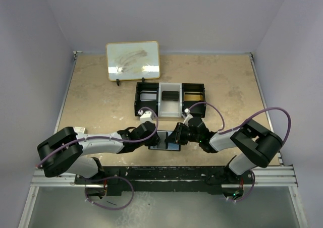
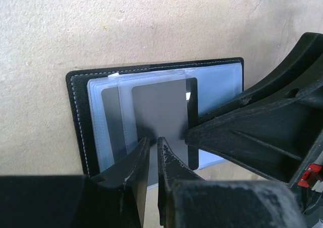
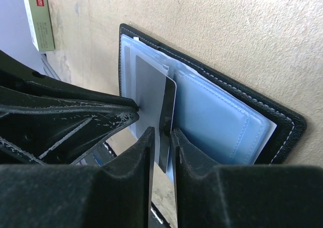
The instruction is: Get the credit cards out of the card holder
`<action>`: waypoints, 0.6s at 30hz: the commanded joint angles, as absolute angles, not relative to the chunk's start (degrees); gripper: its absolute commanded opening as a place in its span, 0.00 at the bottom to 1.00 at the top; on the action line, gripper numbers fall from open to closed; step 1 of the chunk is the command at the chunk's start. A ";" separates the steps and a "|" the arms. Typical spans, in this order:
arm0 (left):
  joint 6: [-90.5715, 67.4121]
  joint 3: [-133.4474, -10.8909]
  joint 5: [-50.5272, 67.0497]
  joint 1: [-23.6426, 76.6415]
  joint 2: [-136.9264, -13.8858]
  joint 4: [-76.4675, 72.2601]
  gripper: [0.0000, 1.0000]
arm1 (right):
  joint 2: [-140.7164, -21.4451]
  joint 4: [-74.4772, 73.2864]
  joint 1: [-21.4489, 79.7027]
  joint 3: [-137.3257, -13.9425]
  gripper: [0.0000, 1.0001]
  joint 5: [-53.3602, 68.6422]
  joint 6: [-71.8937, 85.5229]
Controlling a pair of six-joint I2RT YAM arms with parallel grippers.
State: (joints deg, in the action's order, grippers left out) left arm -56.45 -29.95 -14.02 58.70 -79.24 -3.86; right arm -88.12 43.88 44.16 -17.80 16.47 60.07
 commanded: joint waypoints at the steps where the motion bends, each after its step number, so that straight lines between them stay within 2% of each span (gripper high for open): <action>1: -55.78 -28.68 -16.20 59.06 -78.51 1.27 0.09 | -87.63 42.70 43.86 -18.29 0.24 16.79 59.80; 7: -55.61 -29.17 -15.69 59.14 -79.25 1.37 0.09 | -86.87 42.75 43.85 -17.86 0.23 16.46 60.20; 12: -55.62 -29.35 -15.69 59.10 -79.21 1.88 0.08 | -85.34 42.86 43.71 -16.94 0.08 15.50 60.64; 18: -55.63 -29.44 -15.99 59.08 -79.29 2.33 0.08 | -83.45 41.87 43.51 -16.44 0.05 14.90 60.48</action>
